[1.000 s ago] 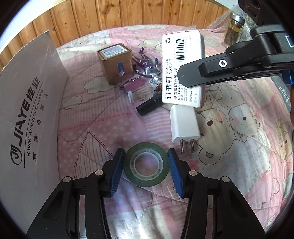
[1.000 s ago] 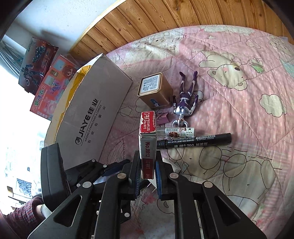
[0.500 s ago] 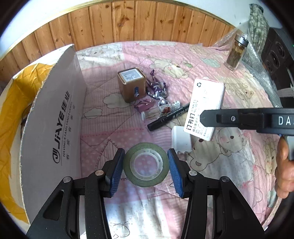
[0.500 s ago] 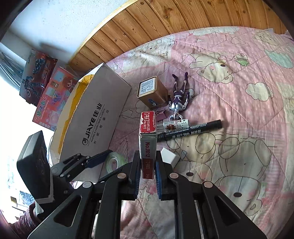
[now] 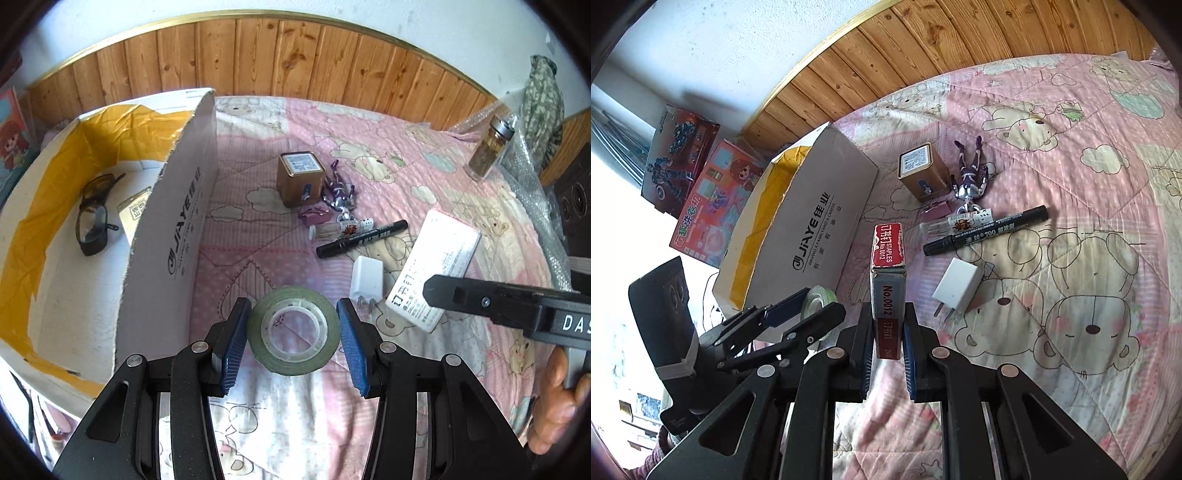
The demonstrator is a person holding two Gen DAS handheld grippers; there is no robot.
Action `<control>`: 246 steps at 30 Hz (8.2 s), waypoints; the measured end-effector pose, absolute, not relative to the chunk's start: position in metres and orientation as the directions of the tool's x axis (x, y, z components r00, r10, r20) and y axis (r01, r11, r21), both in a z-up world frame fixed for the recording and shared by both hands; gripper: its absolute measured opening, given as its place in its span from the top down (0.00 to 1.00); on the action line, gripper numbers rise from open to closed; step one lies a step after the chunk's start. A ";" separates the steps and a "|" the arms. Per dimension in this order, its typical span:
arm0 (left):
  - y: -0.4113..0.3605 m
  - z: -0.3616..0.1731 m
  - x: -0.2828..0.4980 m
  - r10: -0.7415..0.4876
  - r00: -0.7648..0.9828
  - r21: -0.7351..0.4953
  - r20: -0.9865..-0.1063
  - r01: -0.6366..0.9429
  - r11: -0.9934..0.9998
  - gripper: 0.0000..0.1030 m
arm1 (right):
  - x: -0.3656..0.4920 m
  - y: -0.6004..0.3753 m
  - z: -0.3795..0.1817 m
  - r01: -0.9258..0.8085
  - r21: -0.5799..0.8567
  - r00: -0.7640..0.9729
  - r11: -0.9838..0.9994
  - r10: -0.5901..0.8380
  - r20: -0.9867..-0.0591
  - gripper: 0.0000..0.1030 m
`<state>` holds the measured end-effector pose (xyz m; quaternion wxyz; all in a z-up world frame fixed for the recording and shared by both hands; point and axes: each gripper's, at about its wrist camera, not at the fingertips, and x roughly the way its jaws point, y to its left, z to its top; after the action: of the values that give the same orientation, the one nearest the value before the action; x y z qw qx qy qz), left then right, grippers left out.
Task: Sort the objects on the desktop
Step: 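Lift and carry the tape roll and staples box toward the yellow-taped box, then lower the staples box into the box and open the right gripper while left holds the tape above, then lower the green tape roll onto the box floor and open the left gripper, then move both grippers out of the box toward the items on the bedspread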
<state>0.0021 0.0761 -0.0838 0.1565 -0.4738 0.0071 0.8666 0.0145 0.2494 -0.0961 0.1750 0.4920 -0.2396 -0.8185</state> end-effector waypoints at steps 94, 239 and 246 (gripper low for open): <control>-0.120 -0.055 -0.075 0.124 -0.526 -0.207 -0.841 0.103 -0.973 0.52 | -0.141 0.027 -0.015 0.477 0.218 -0.375 -0.852 -0.421 -0.826 0.85; -0.037 -0.018 -0.027 0.133 -0.557 -0.172 -0.820 0.019 -0.985 0.48 | -0.047 0.083 -0.007 0.570 0.039 -0.408 -0.821 -0.324 -0.853 0.54; -0.017 -0.018 -0.020 0.148 -0.568 -0.151 -0.809 -0.042 -0.988 0.48 | -0.031 0.110 -0.008 0.551 0.099 -0.439 -0.828 -0.389 -0.810 0.54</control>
<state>-0.0205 -0.0175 -0.0177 0.0537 -0.4615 -0.0572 0.8837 -0.0306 0.1102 -0.0080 0.2787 0.4503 0.0901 -0.8435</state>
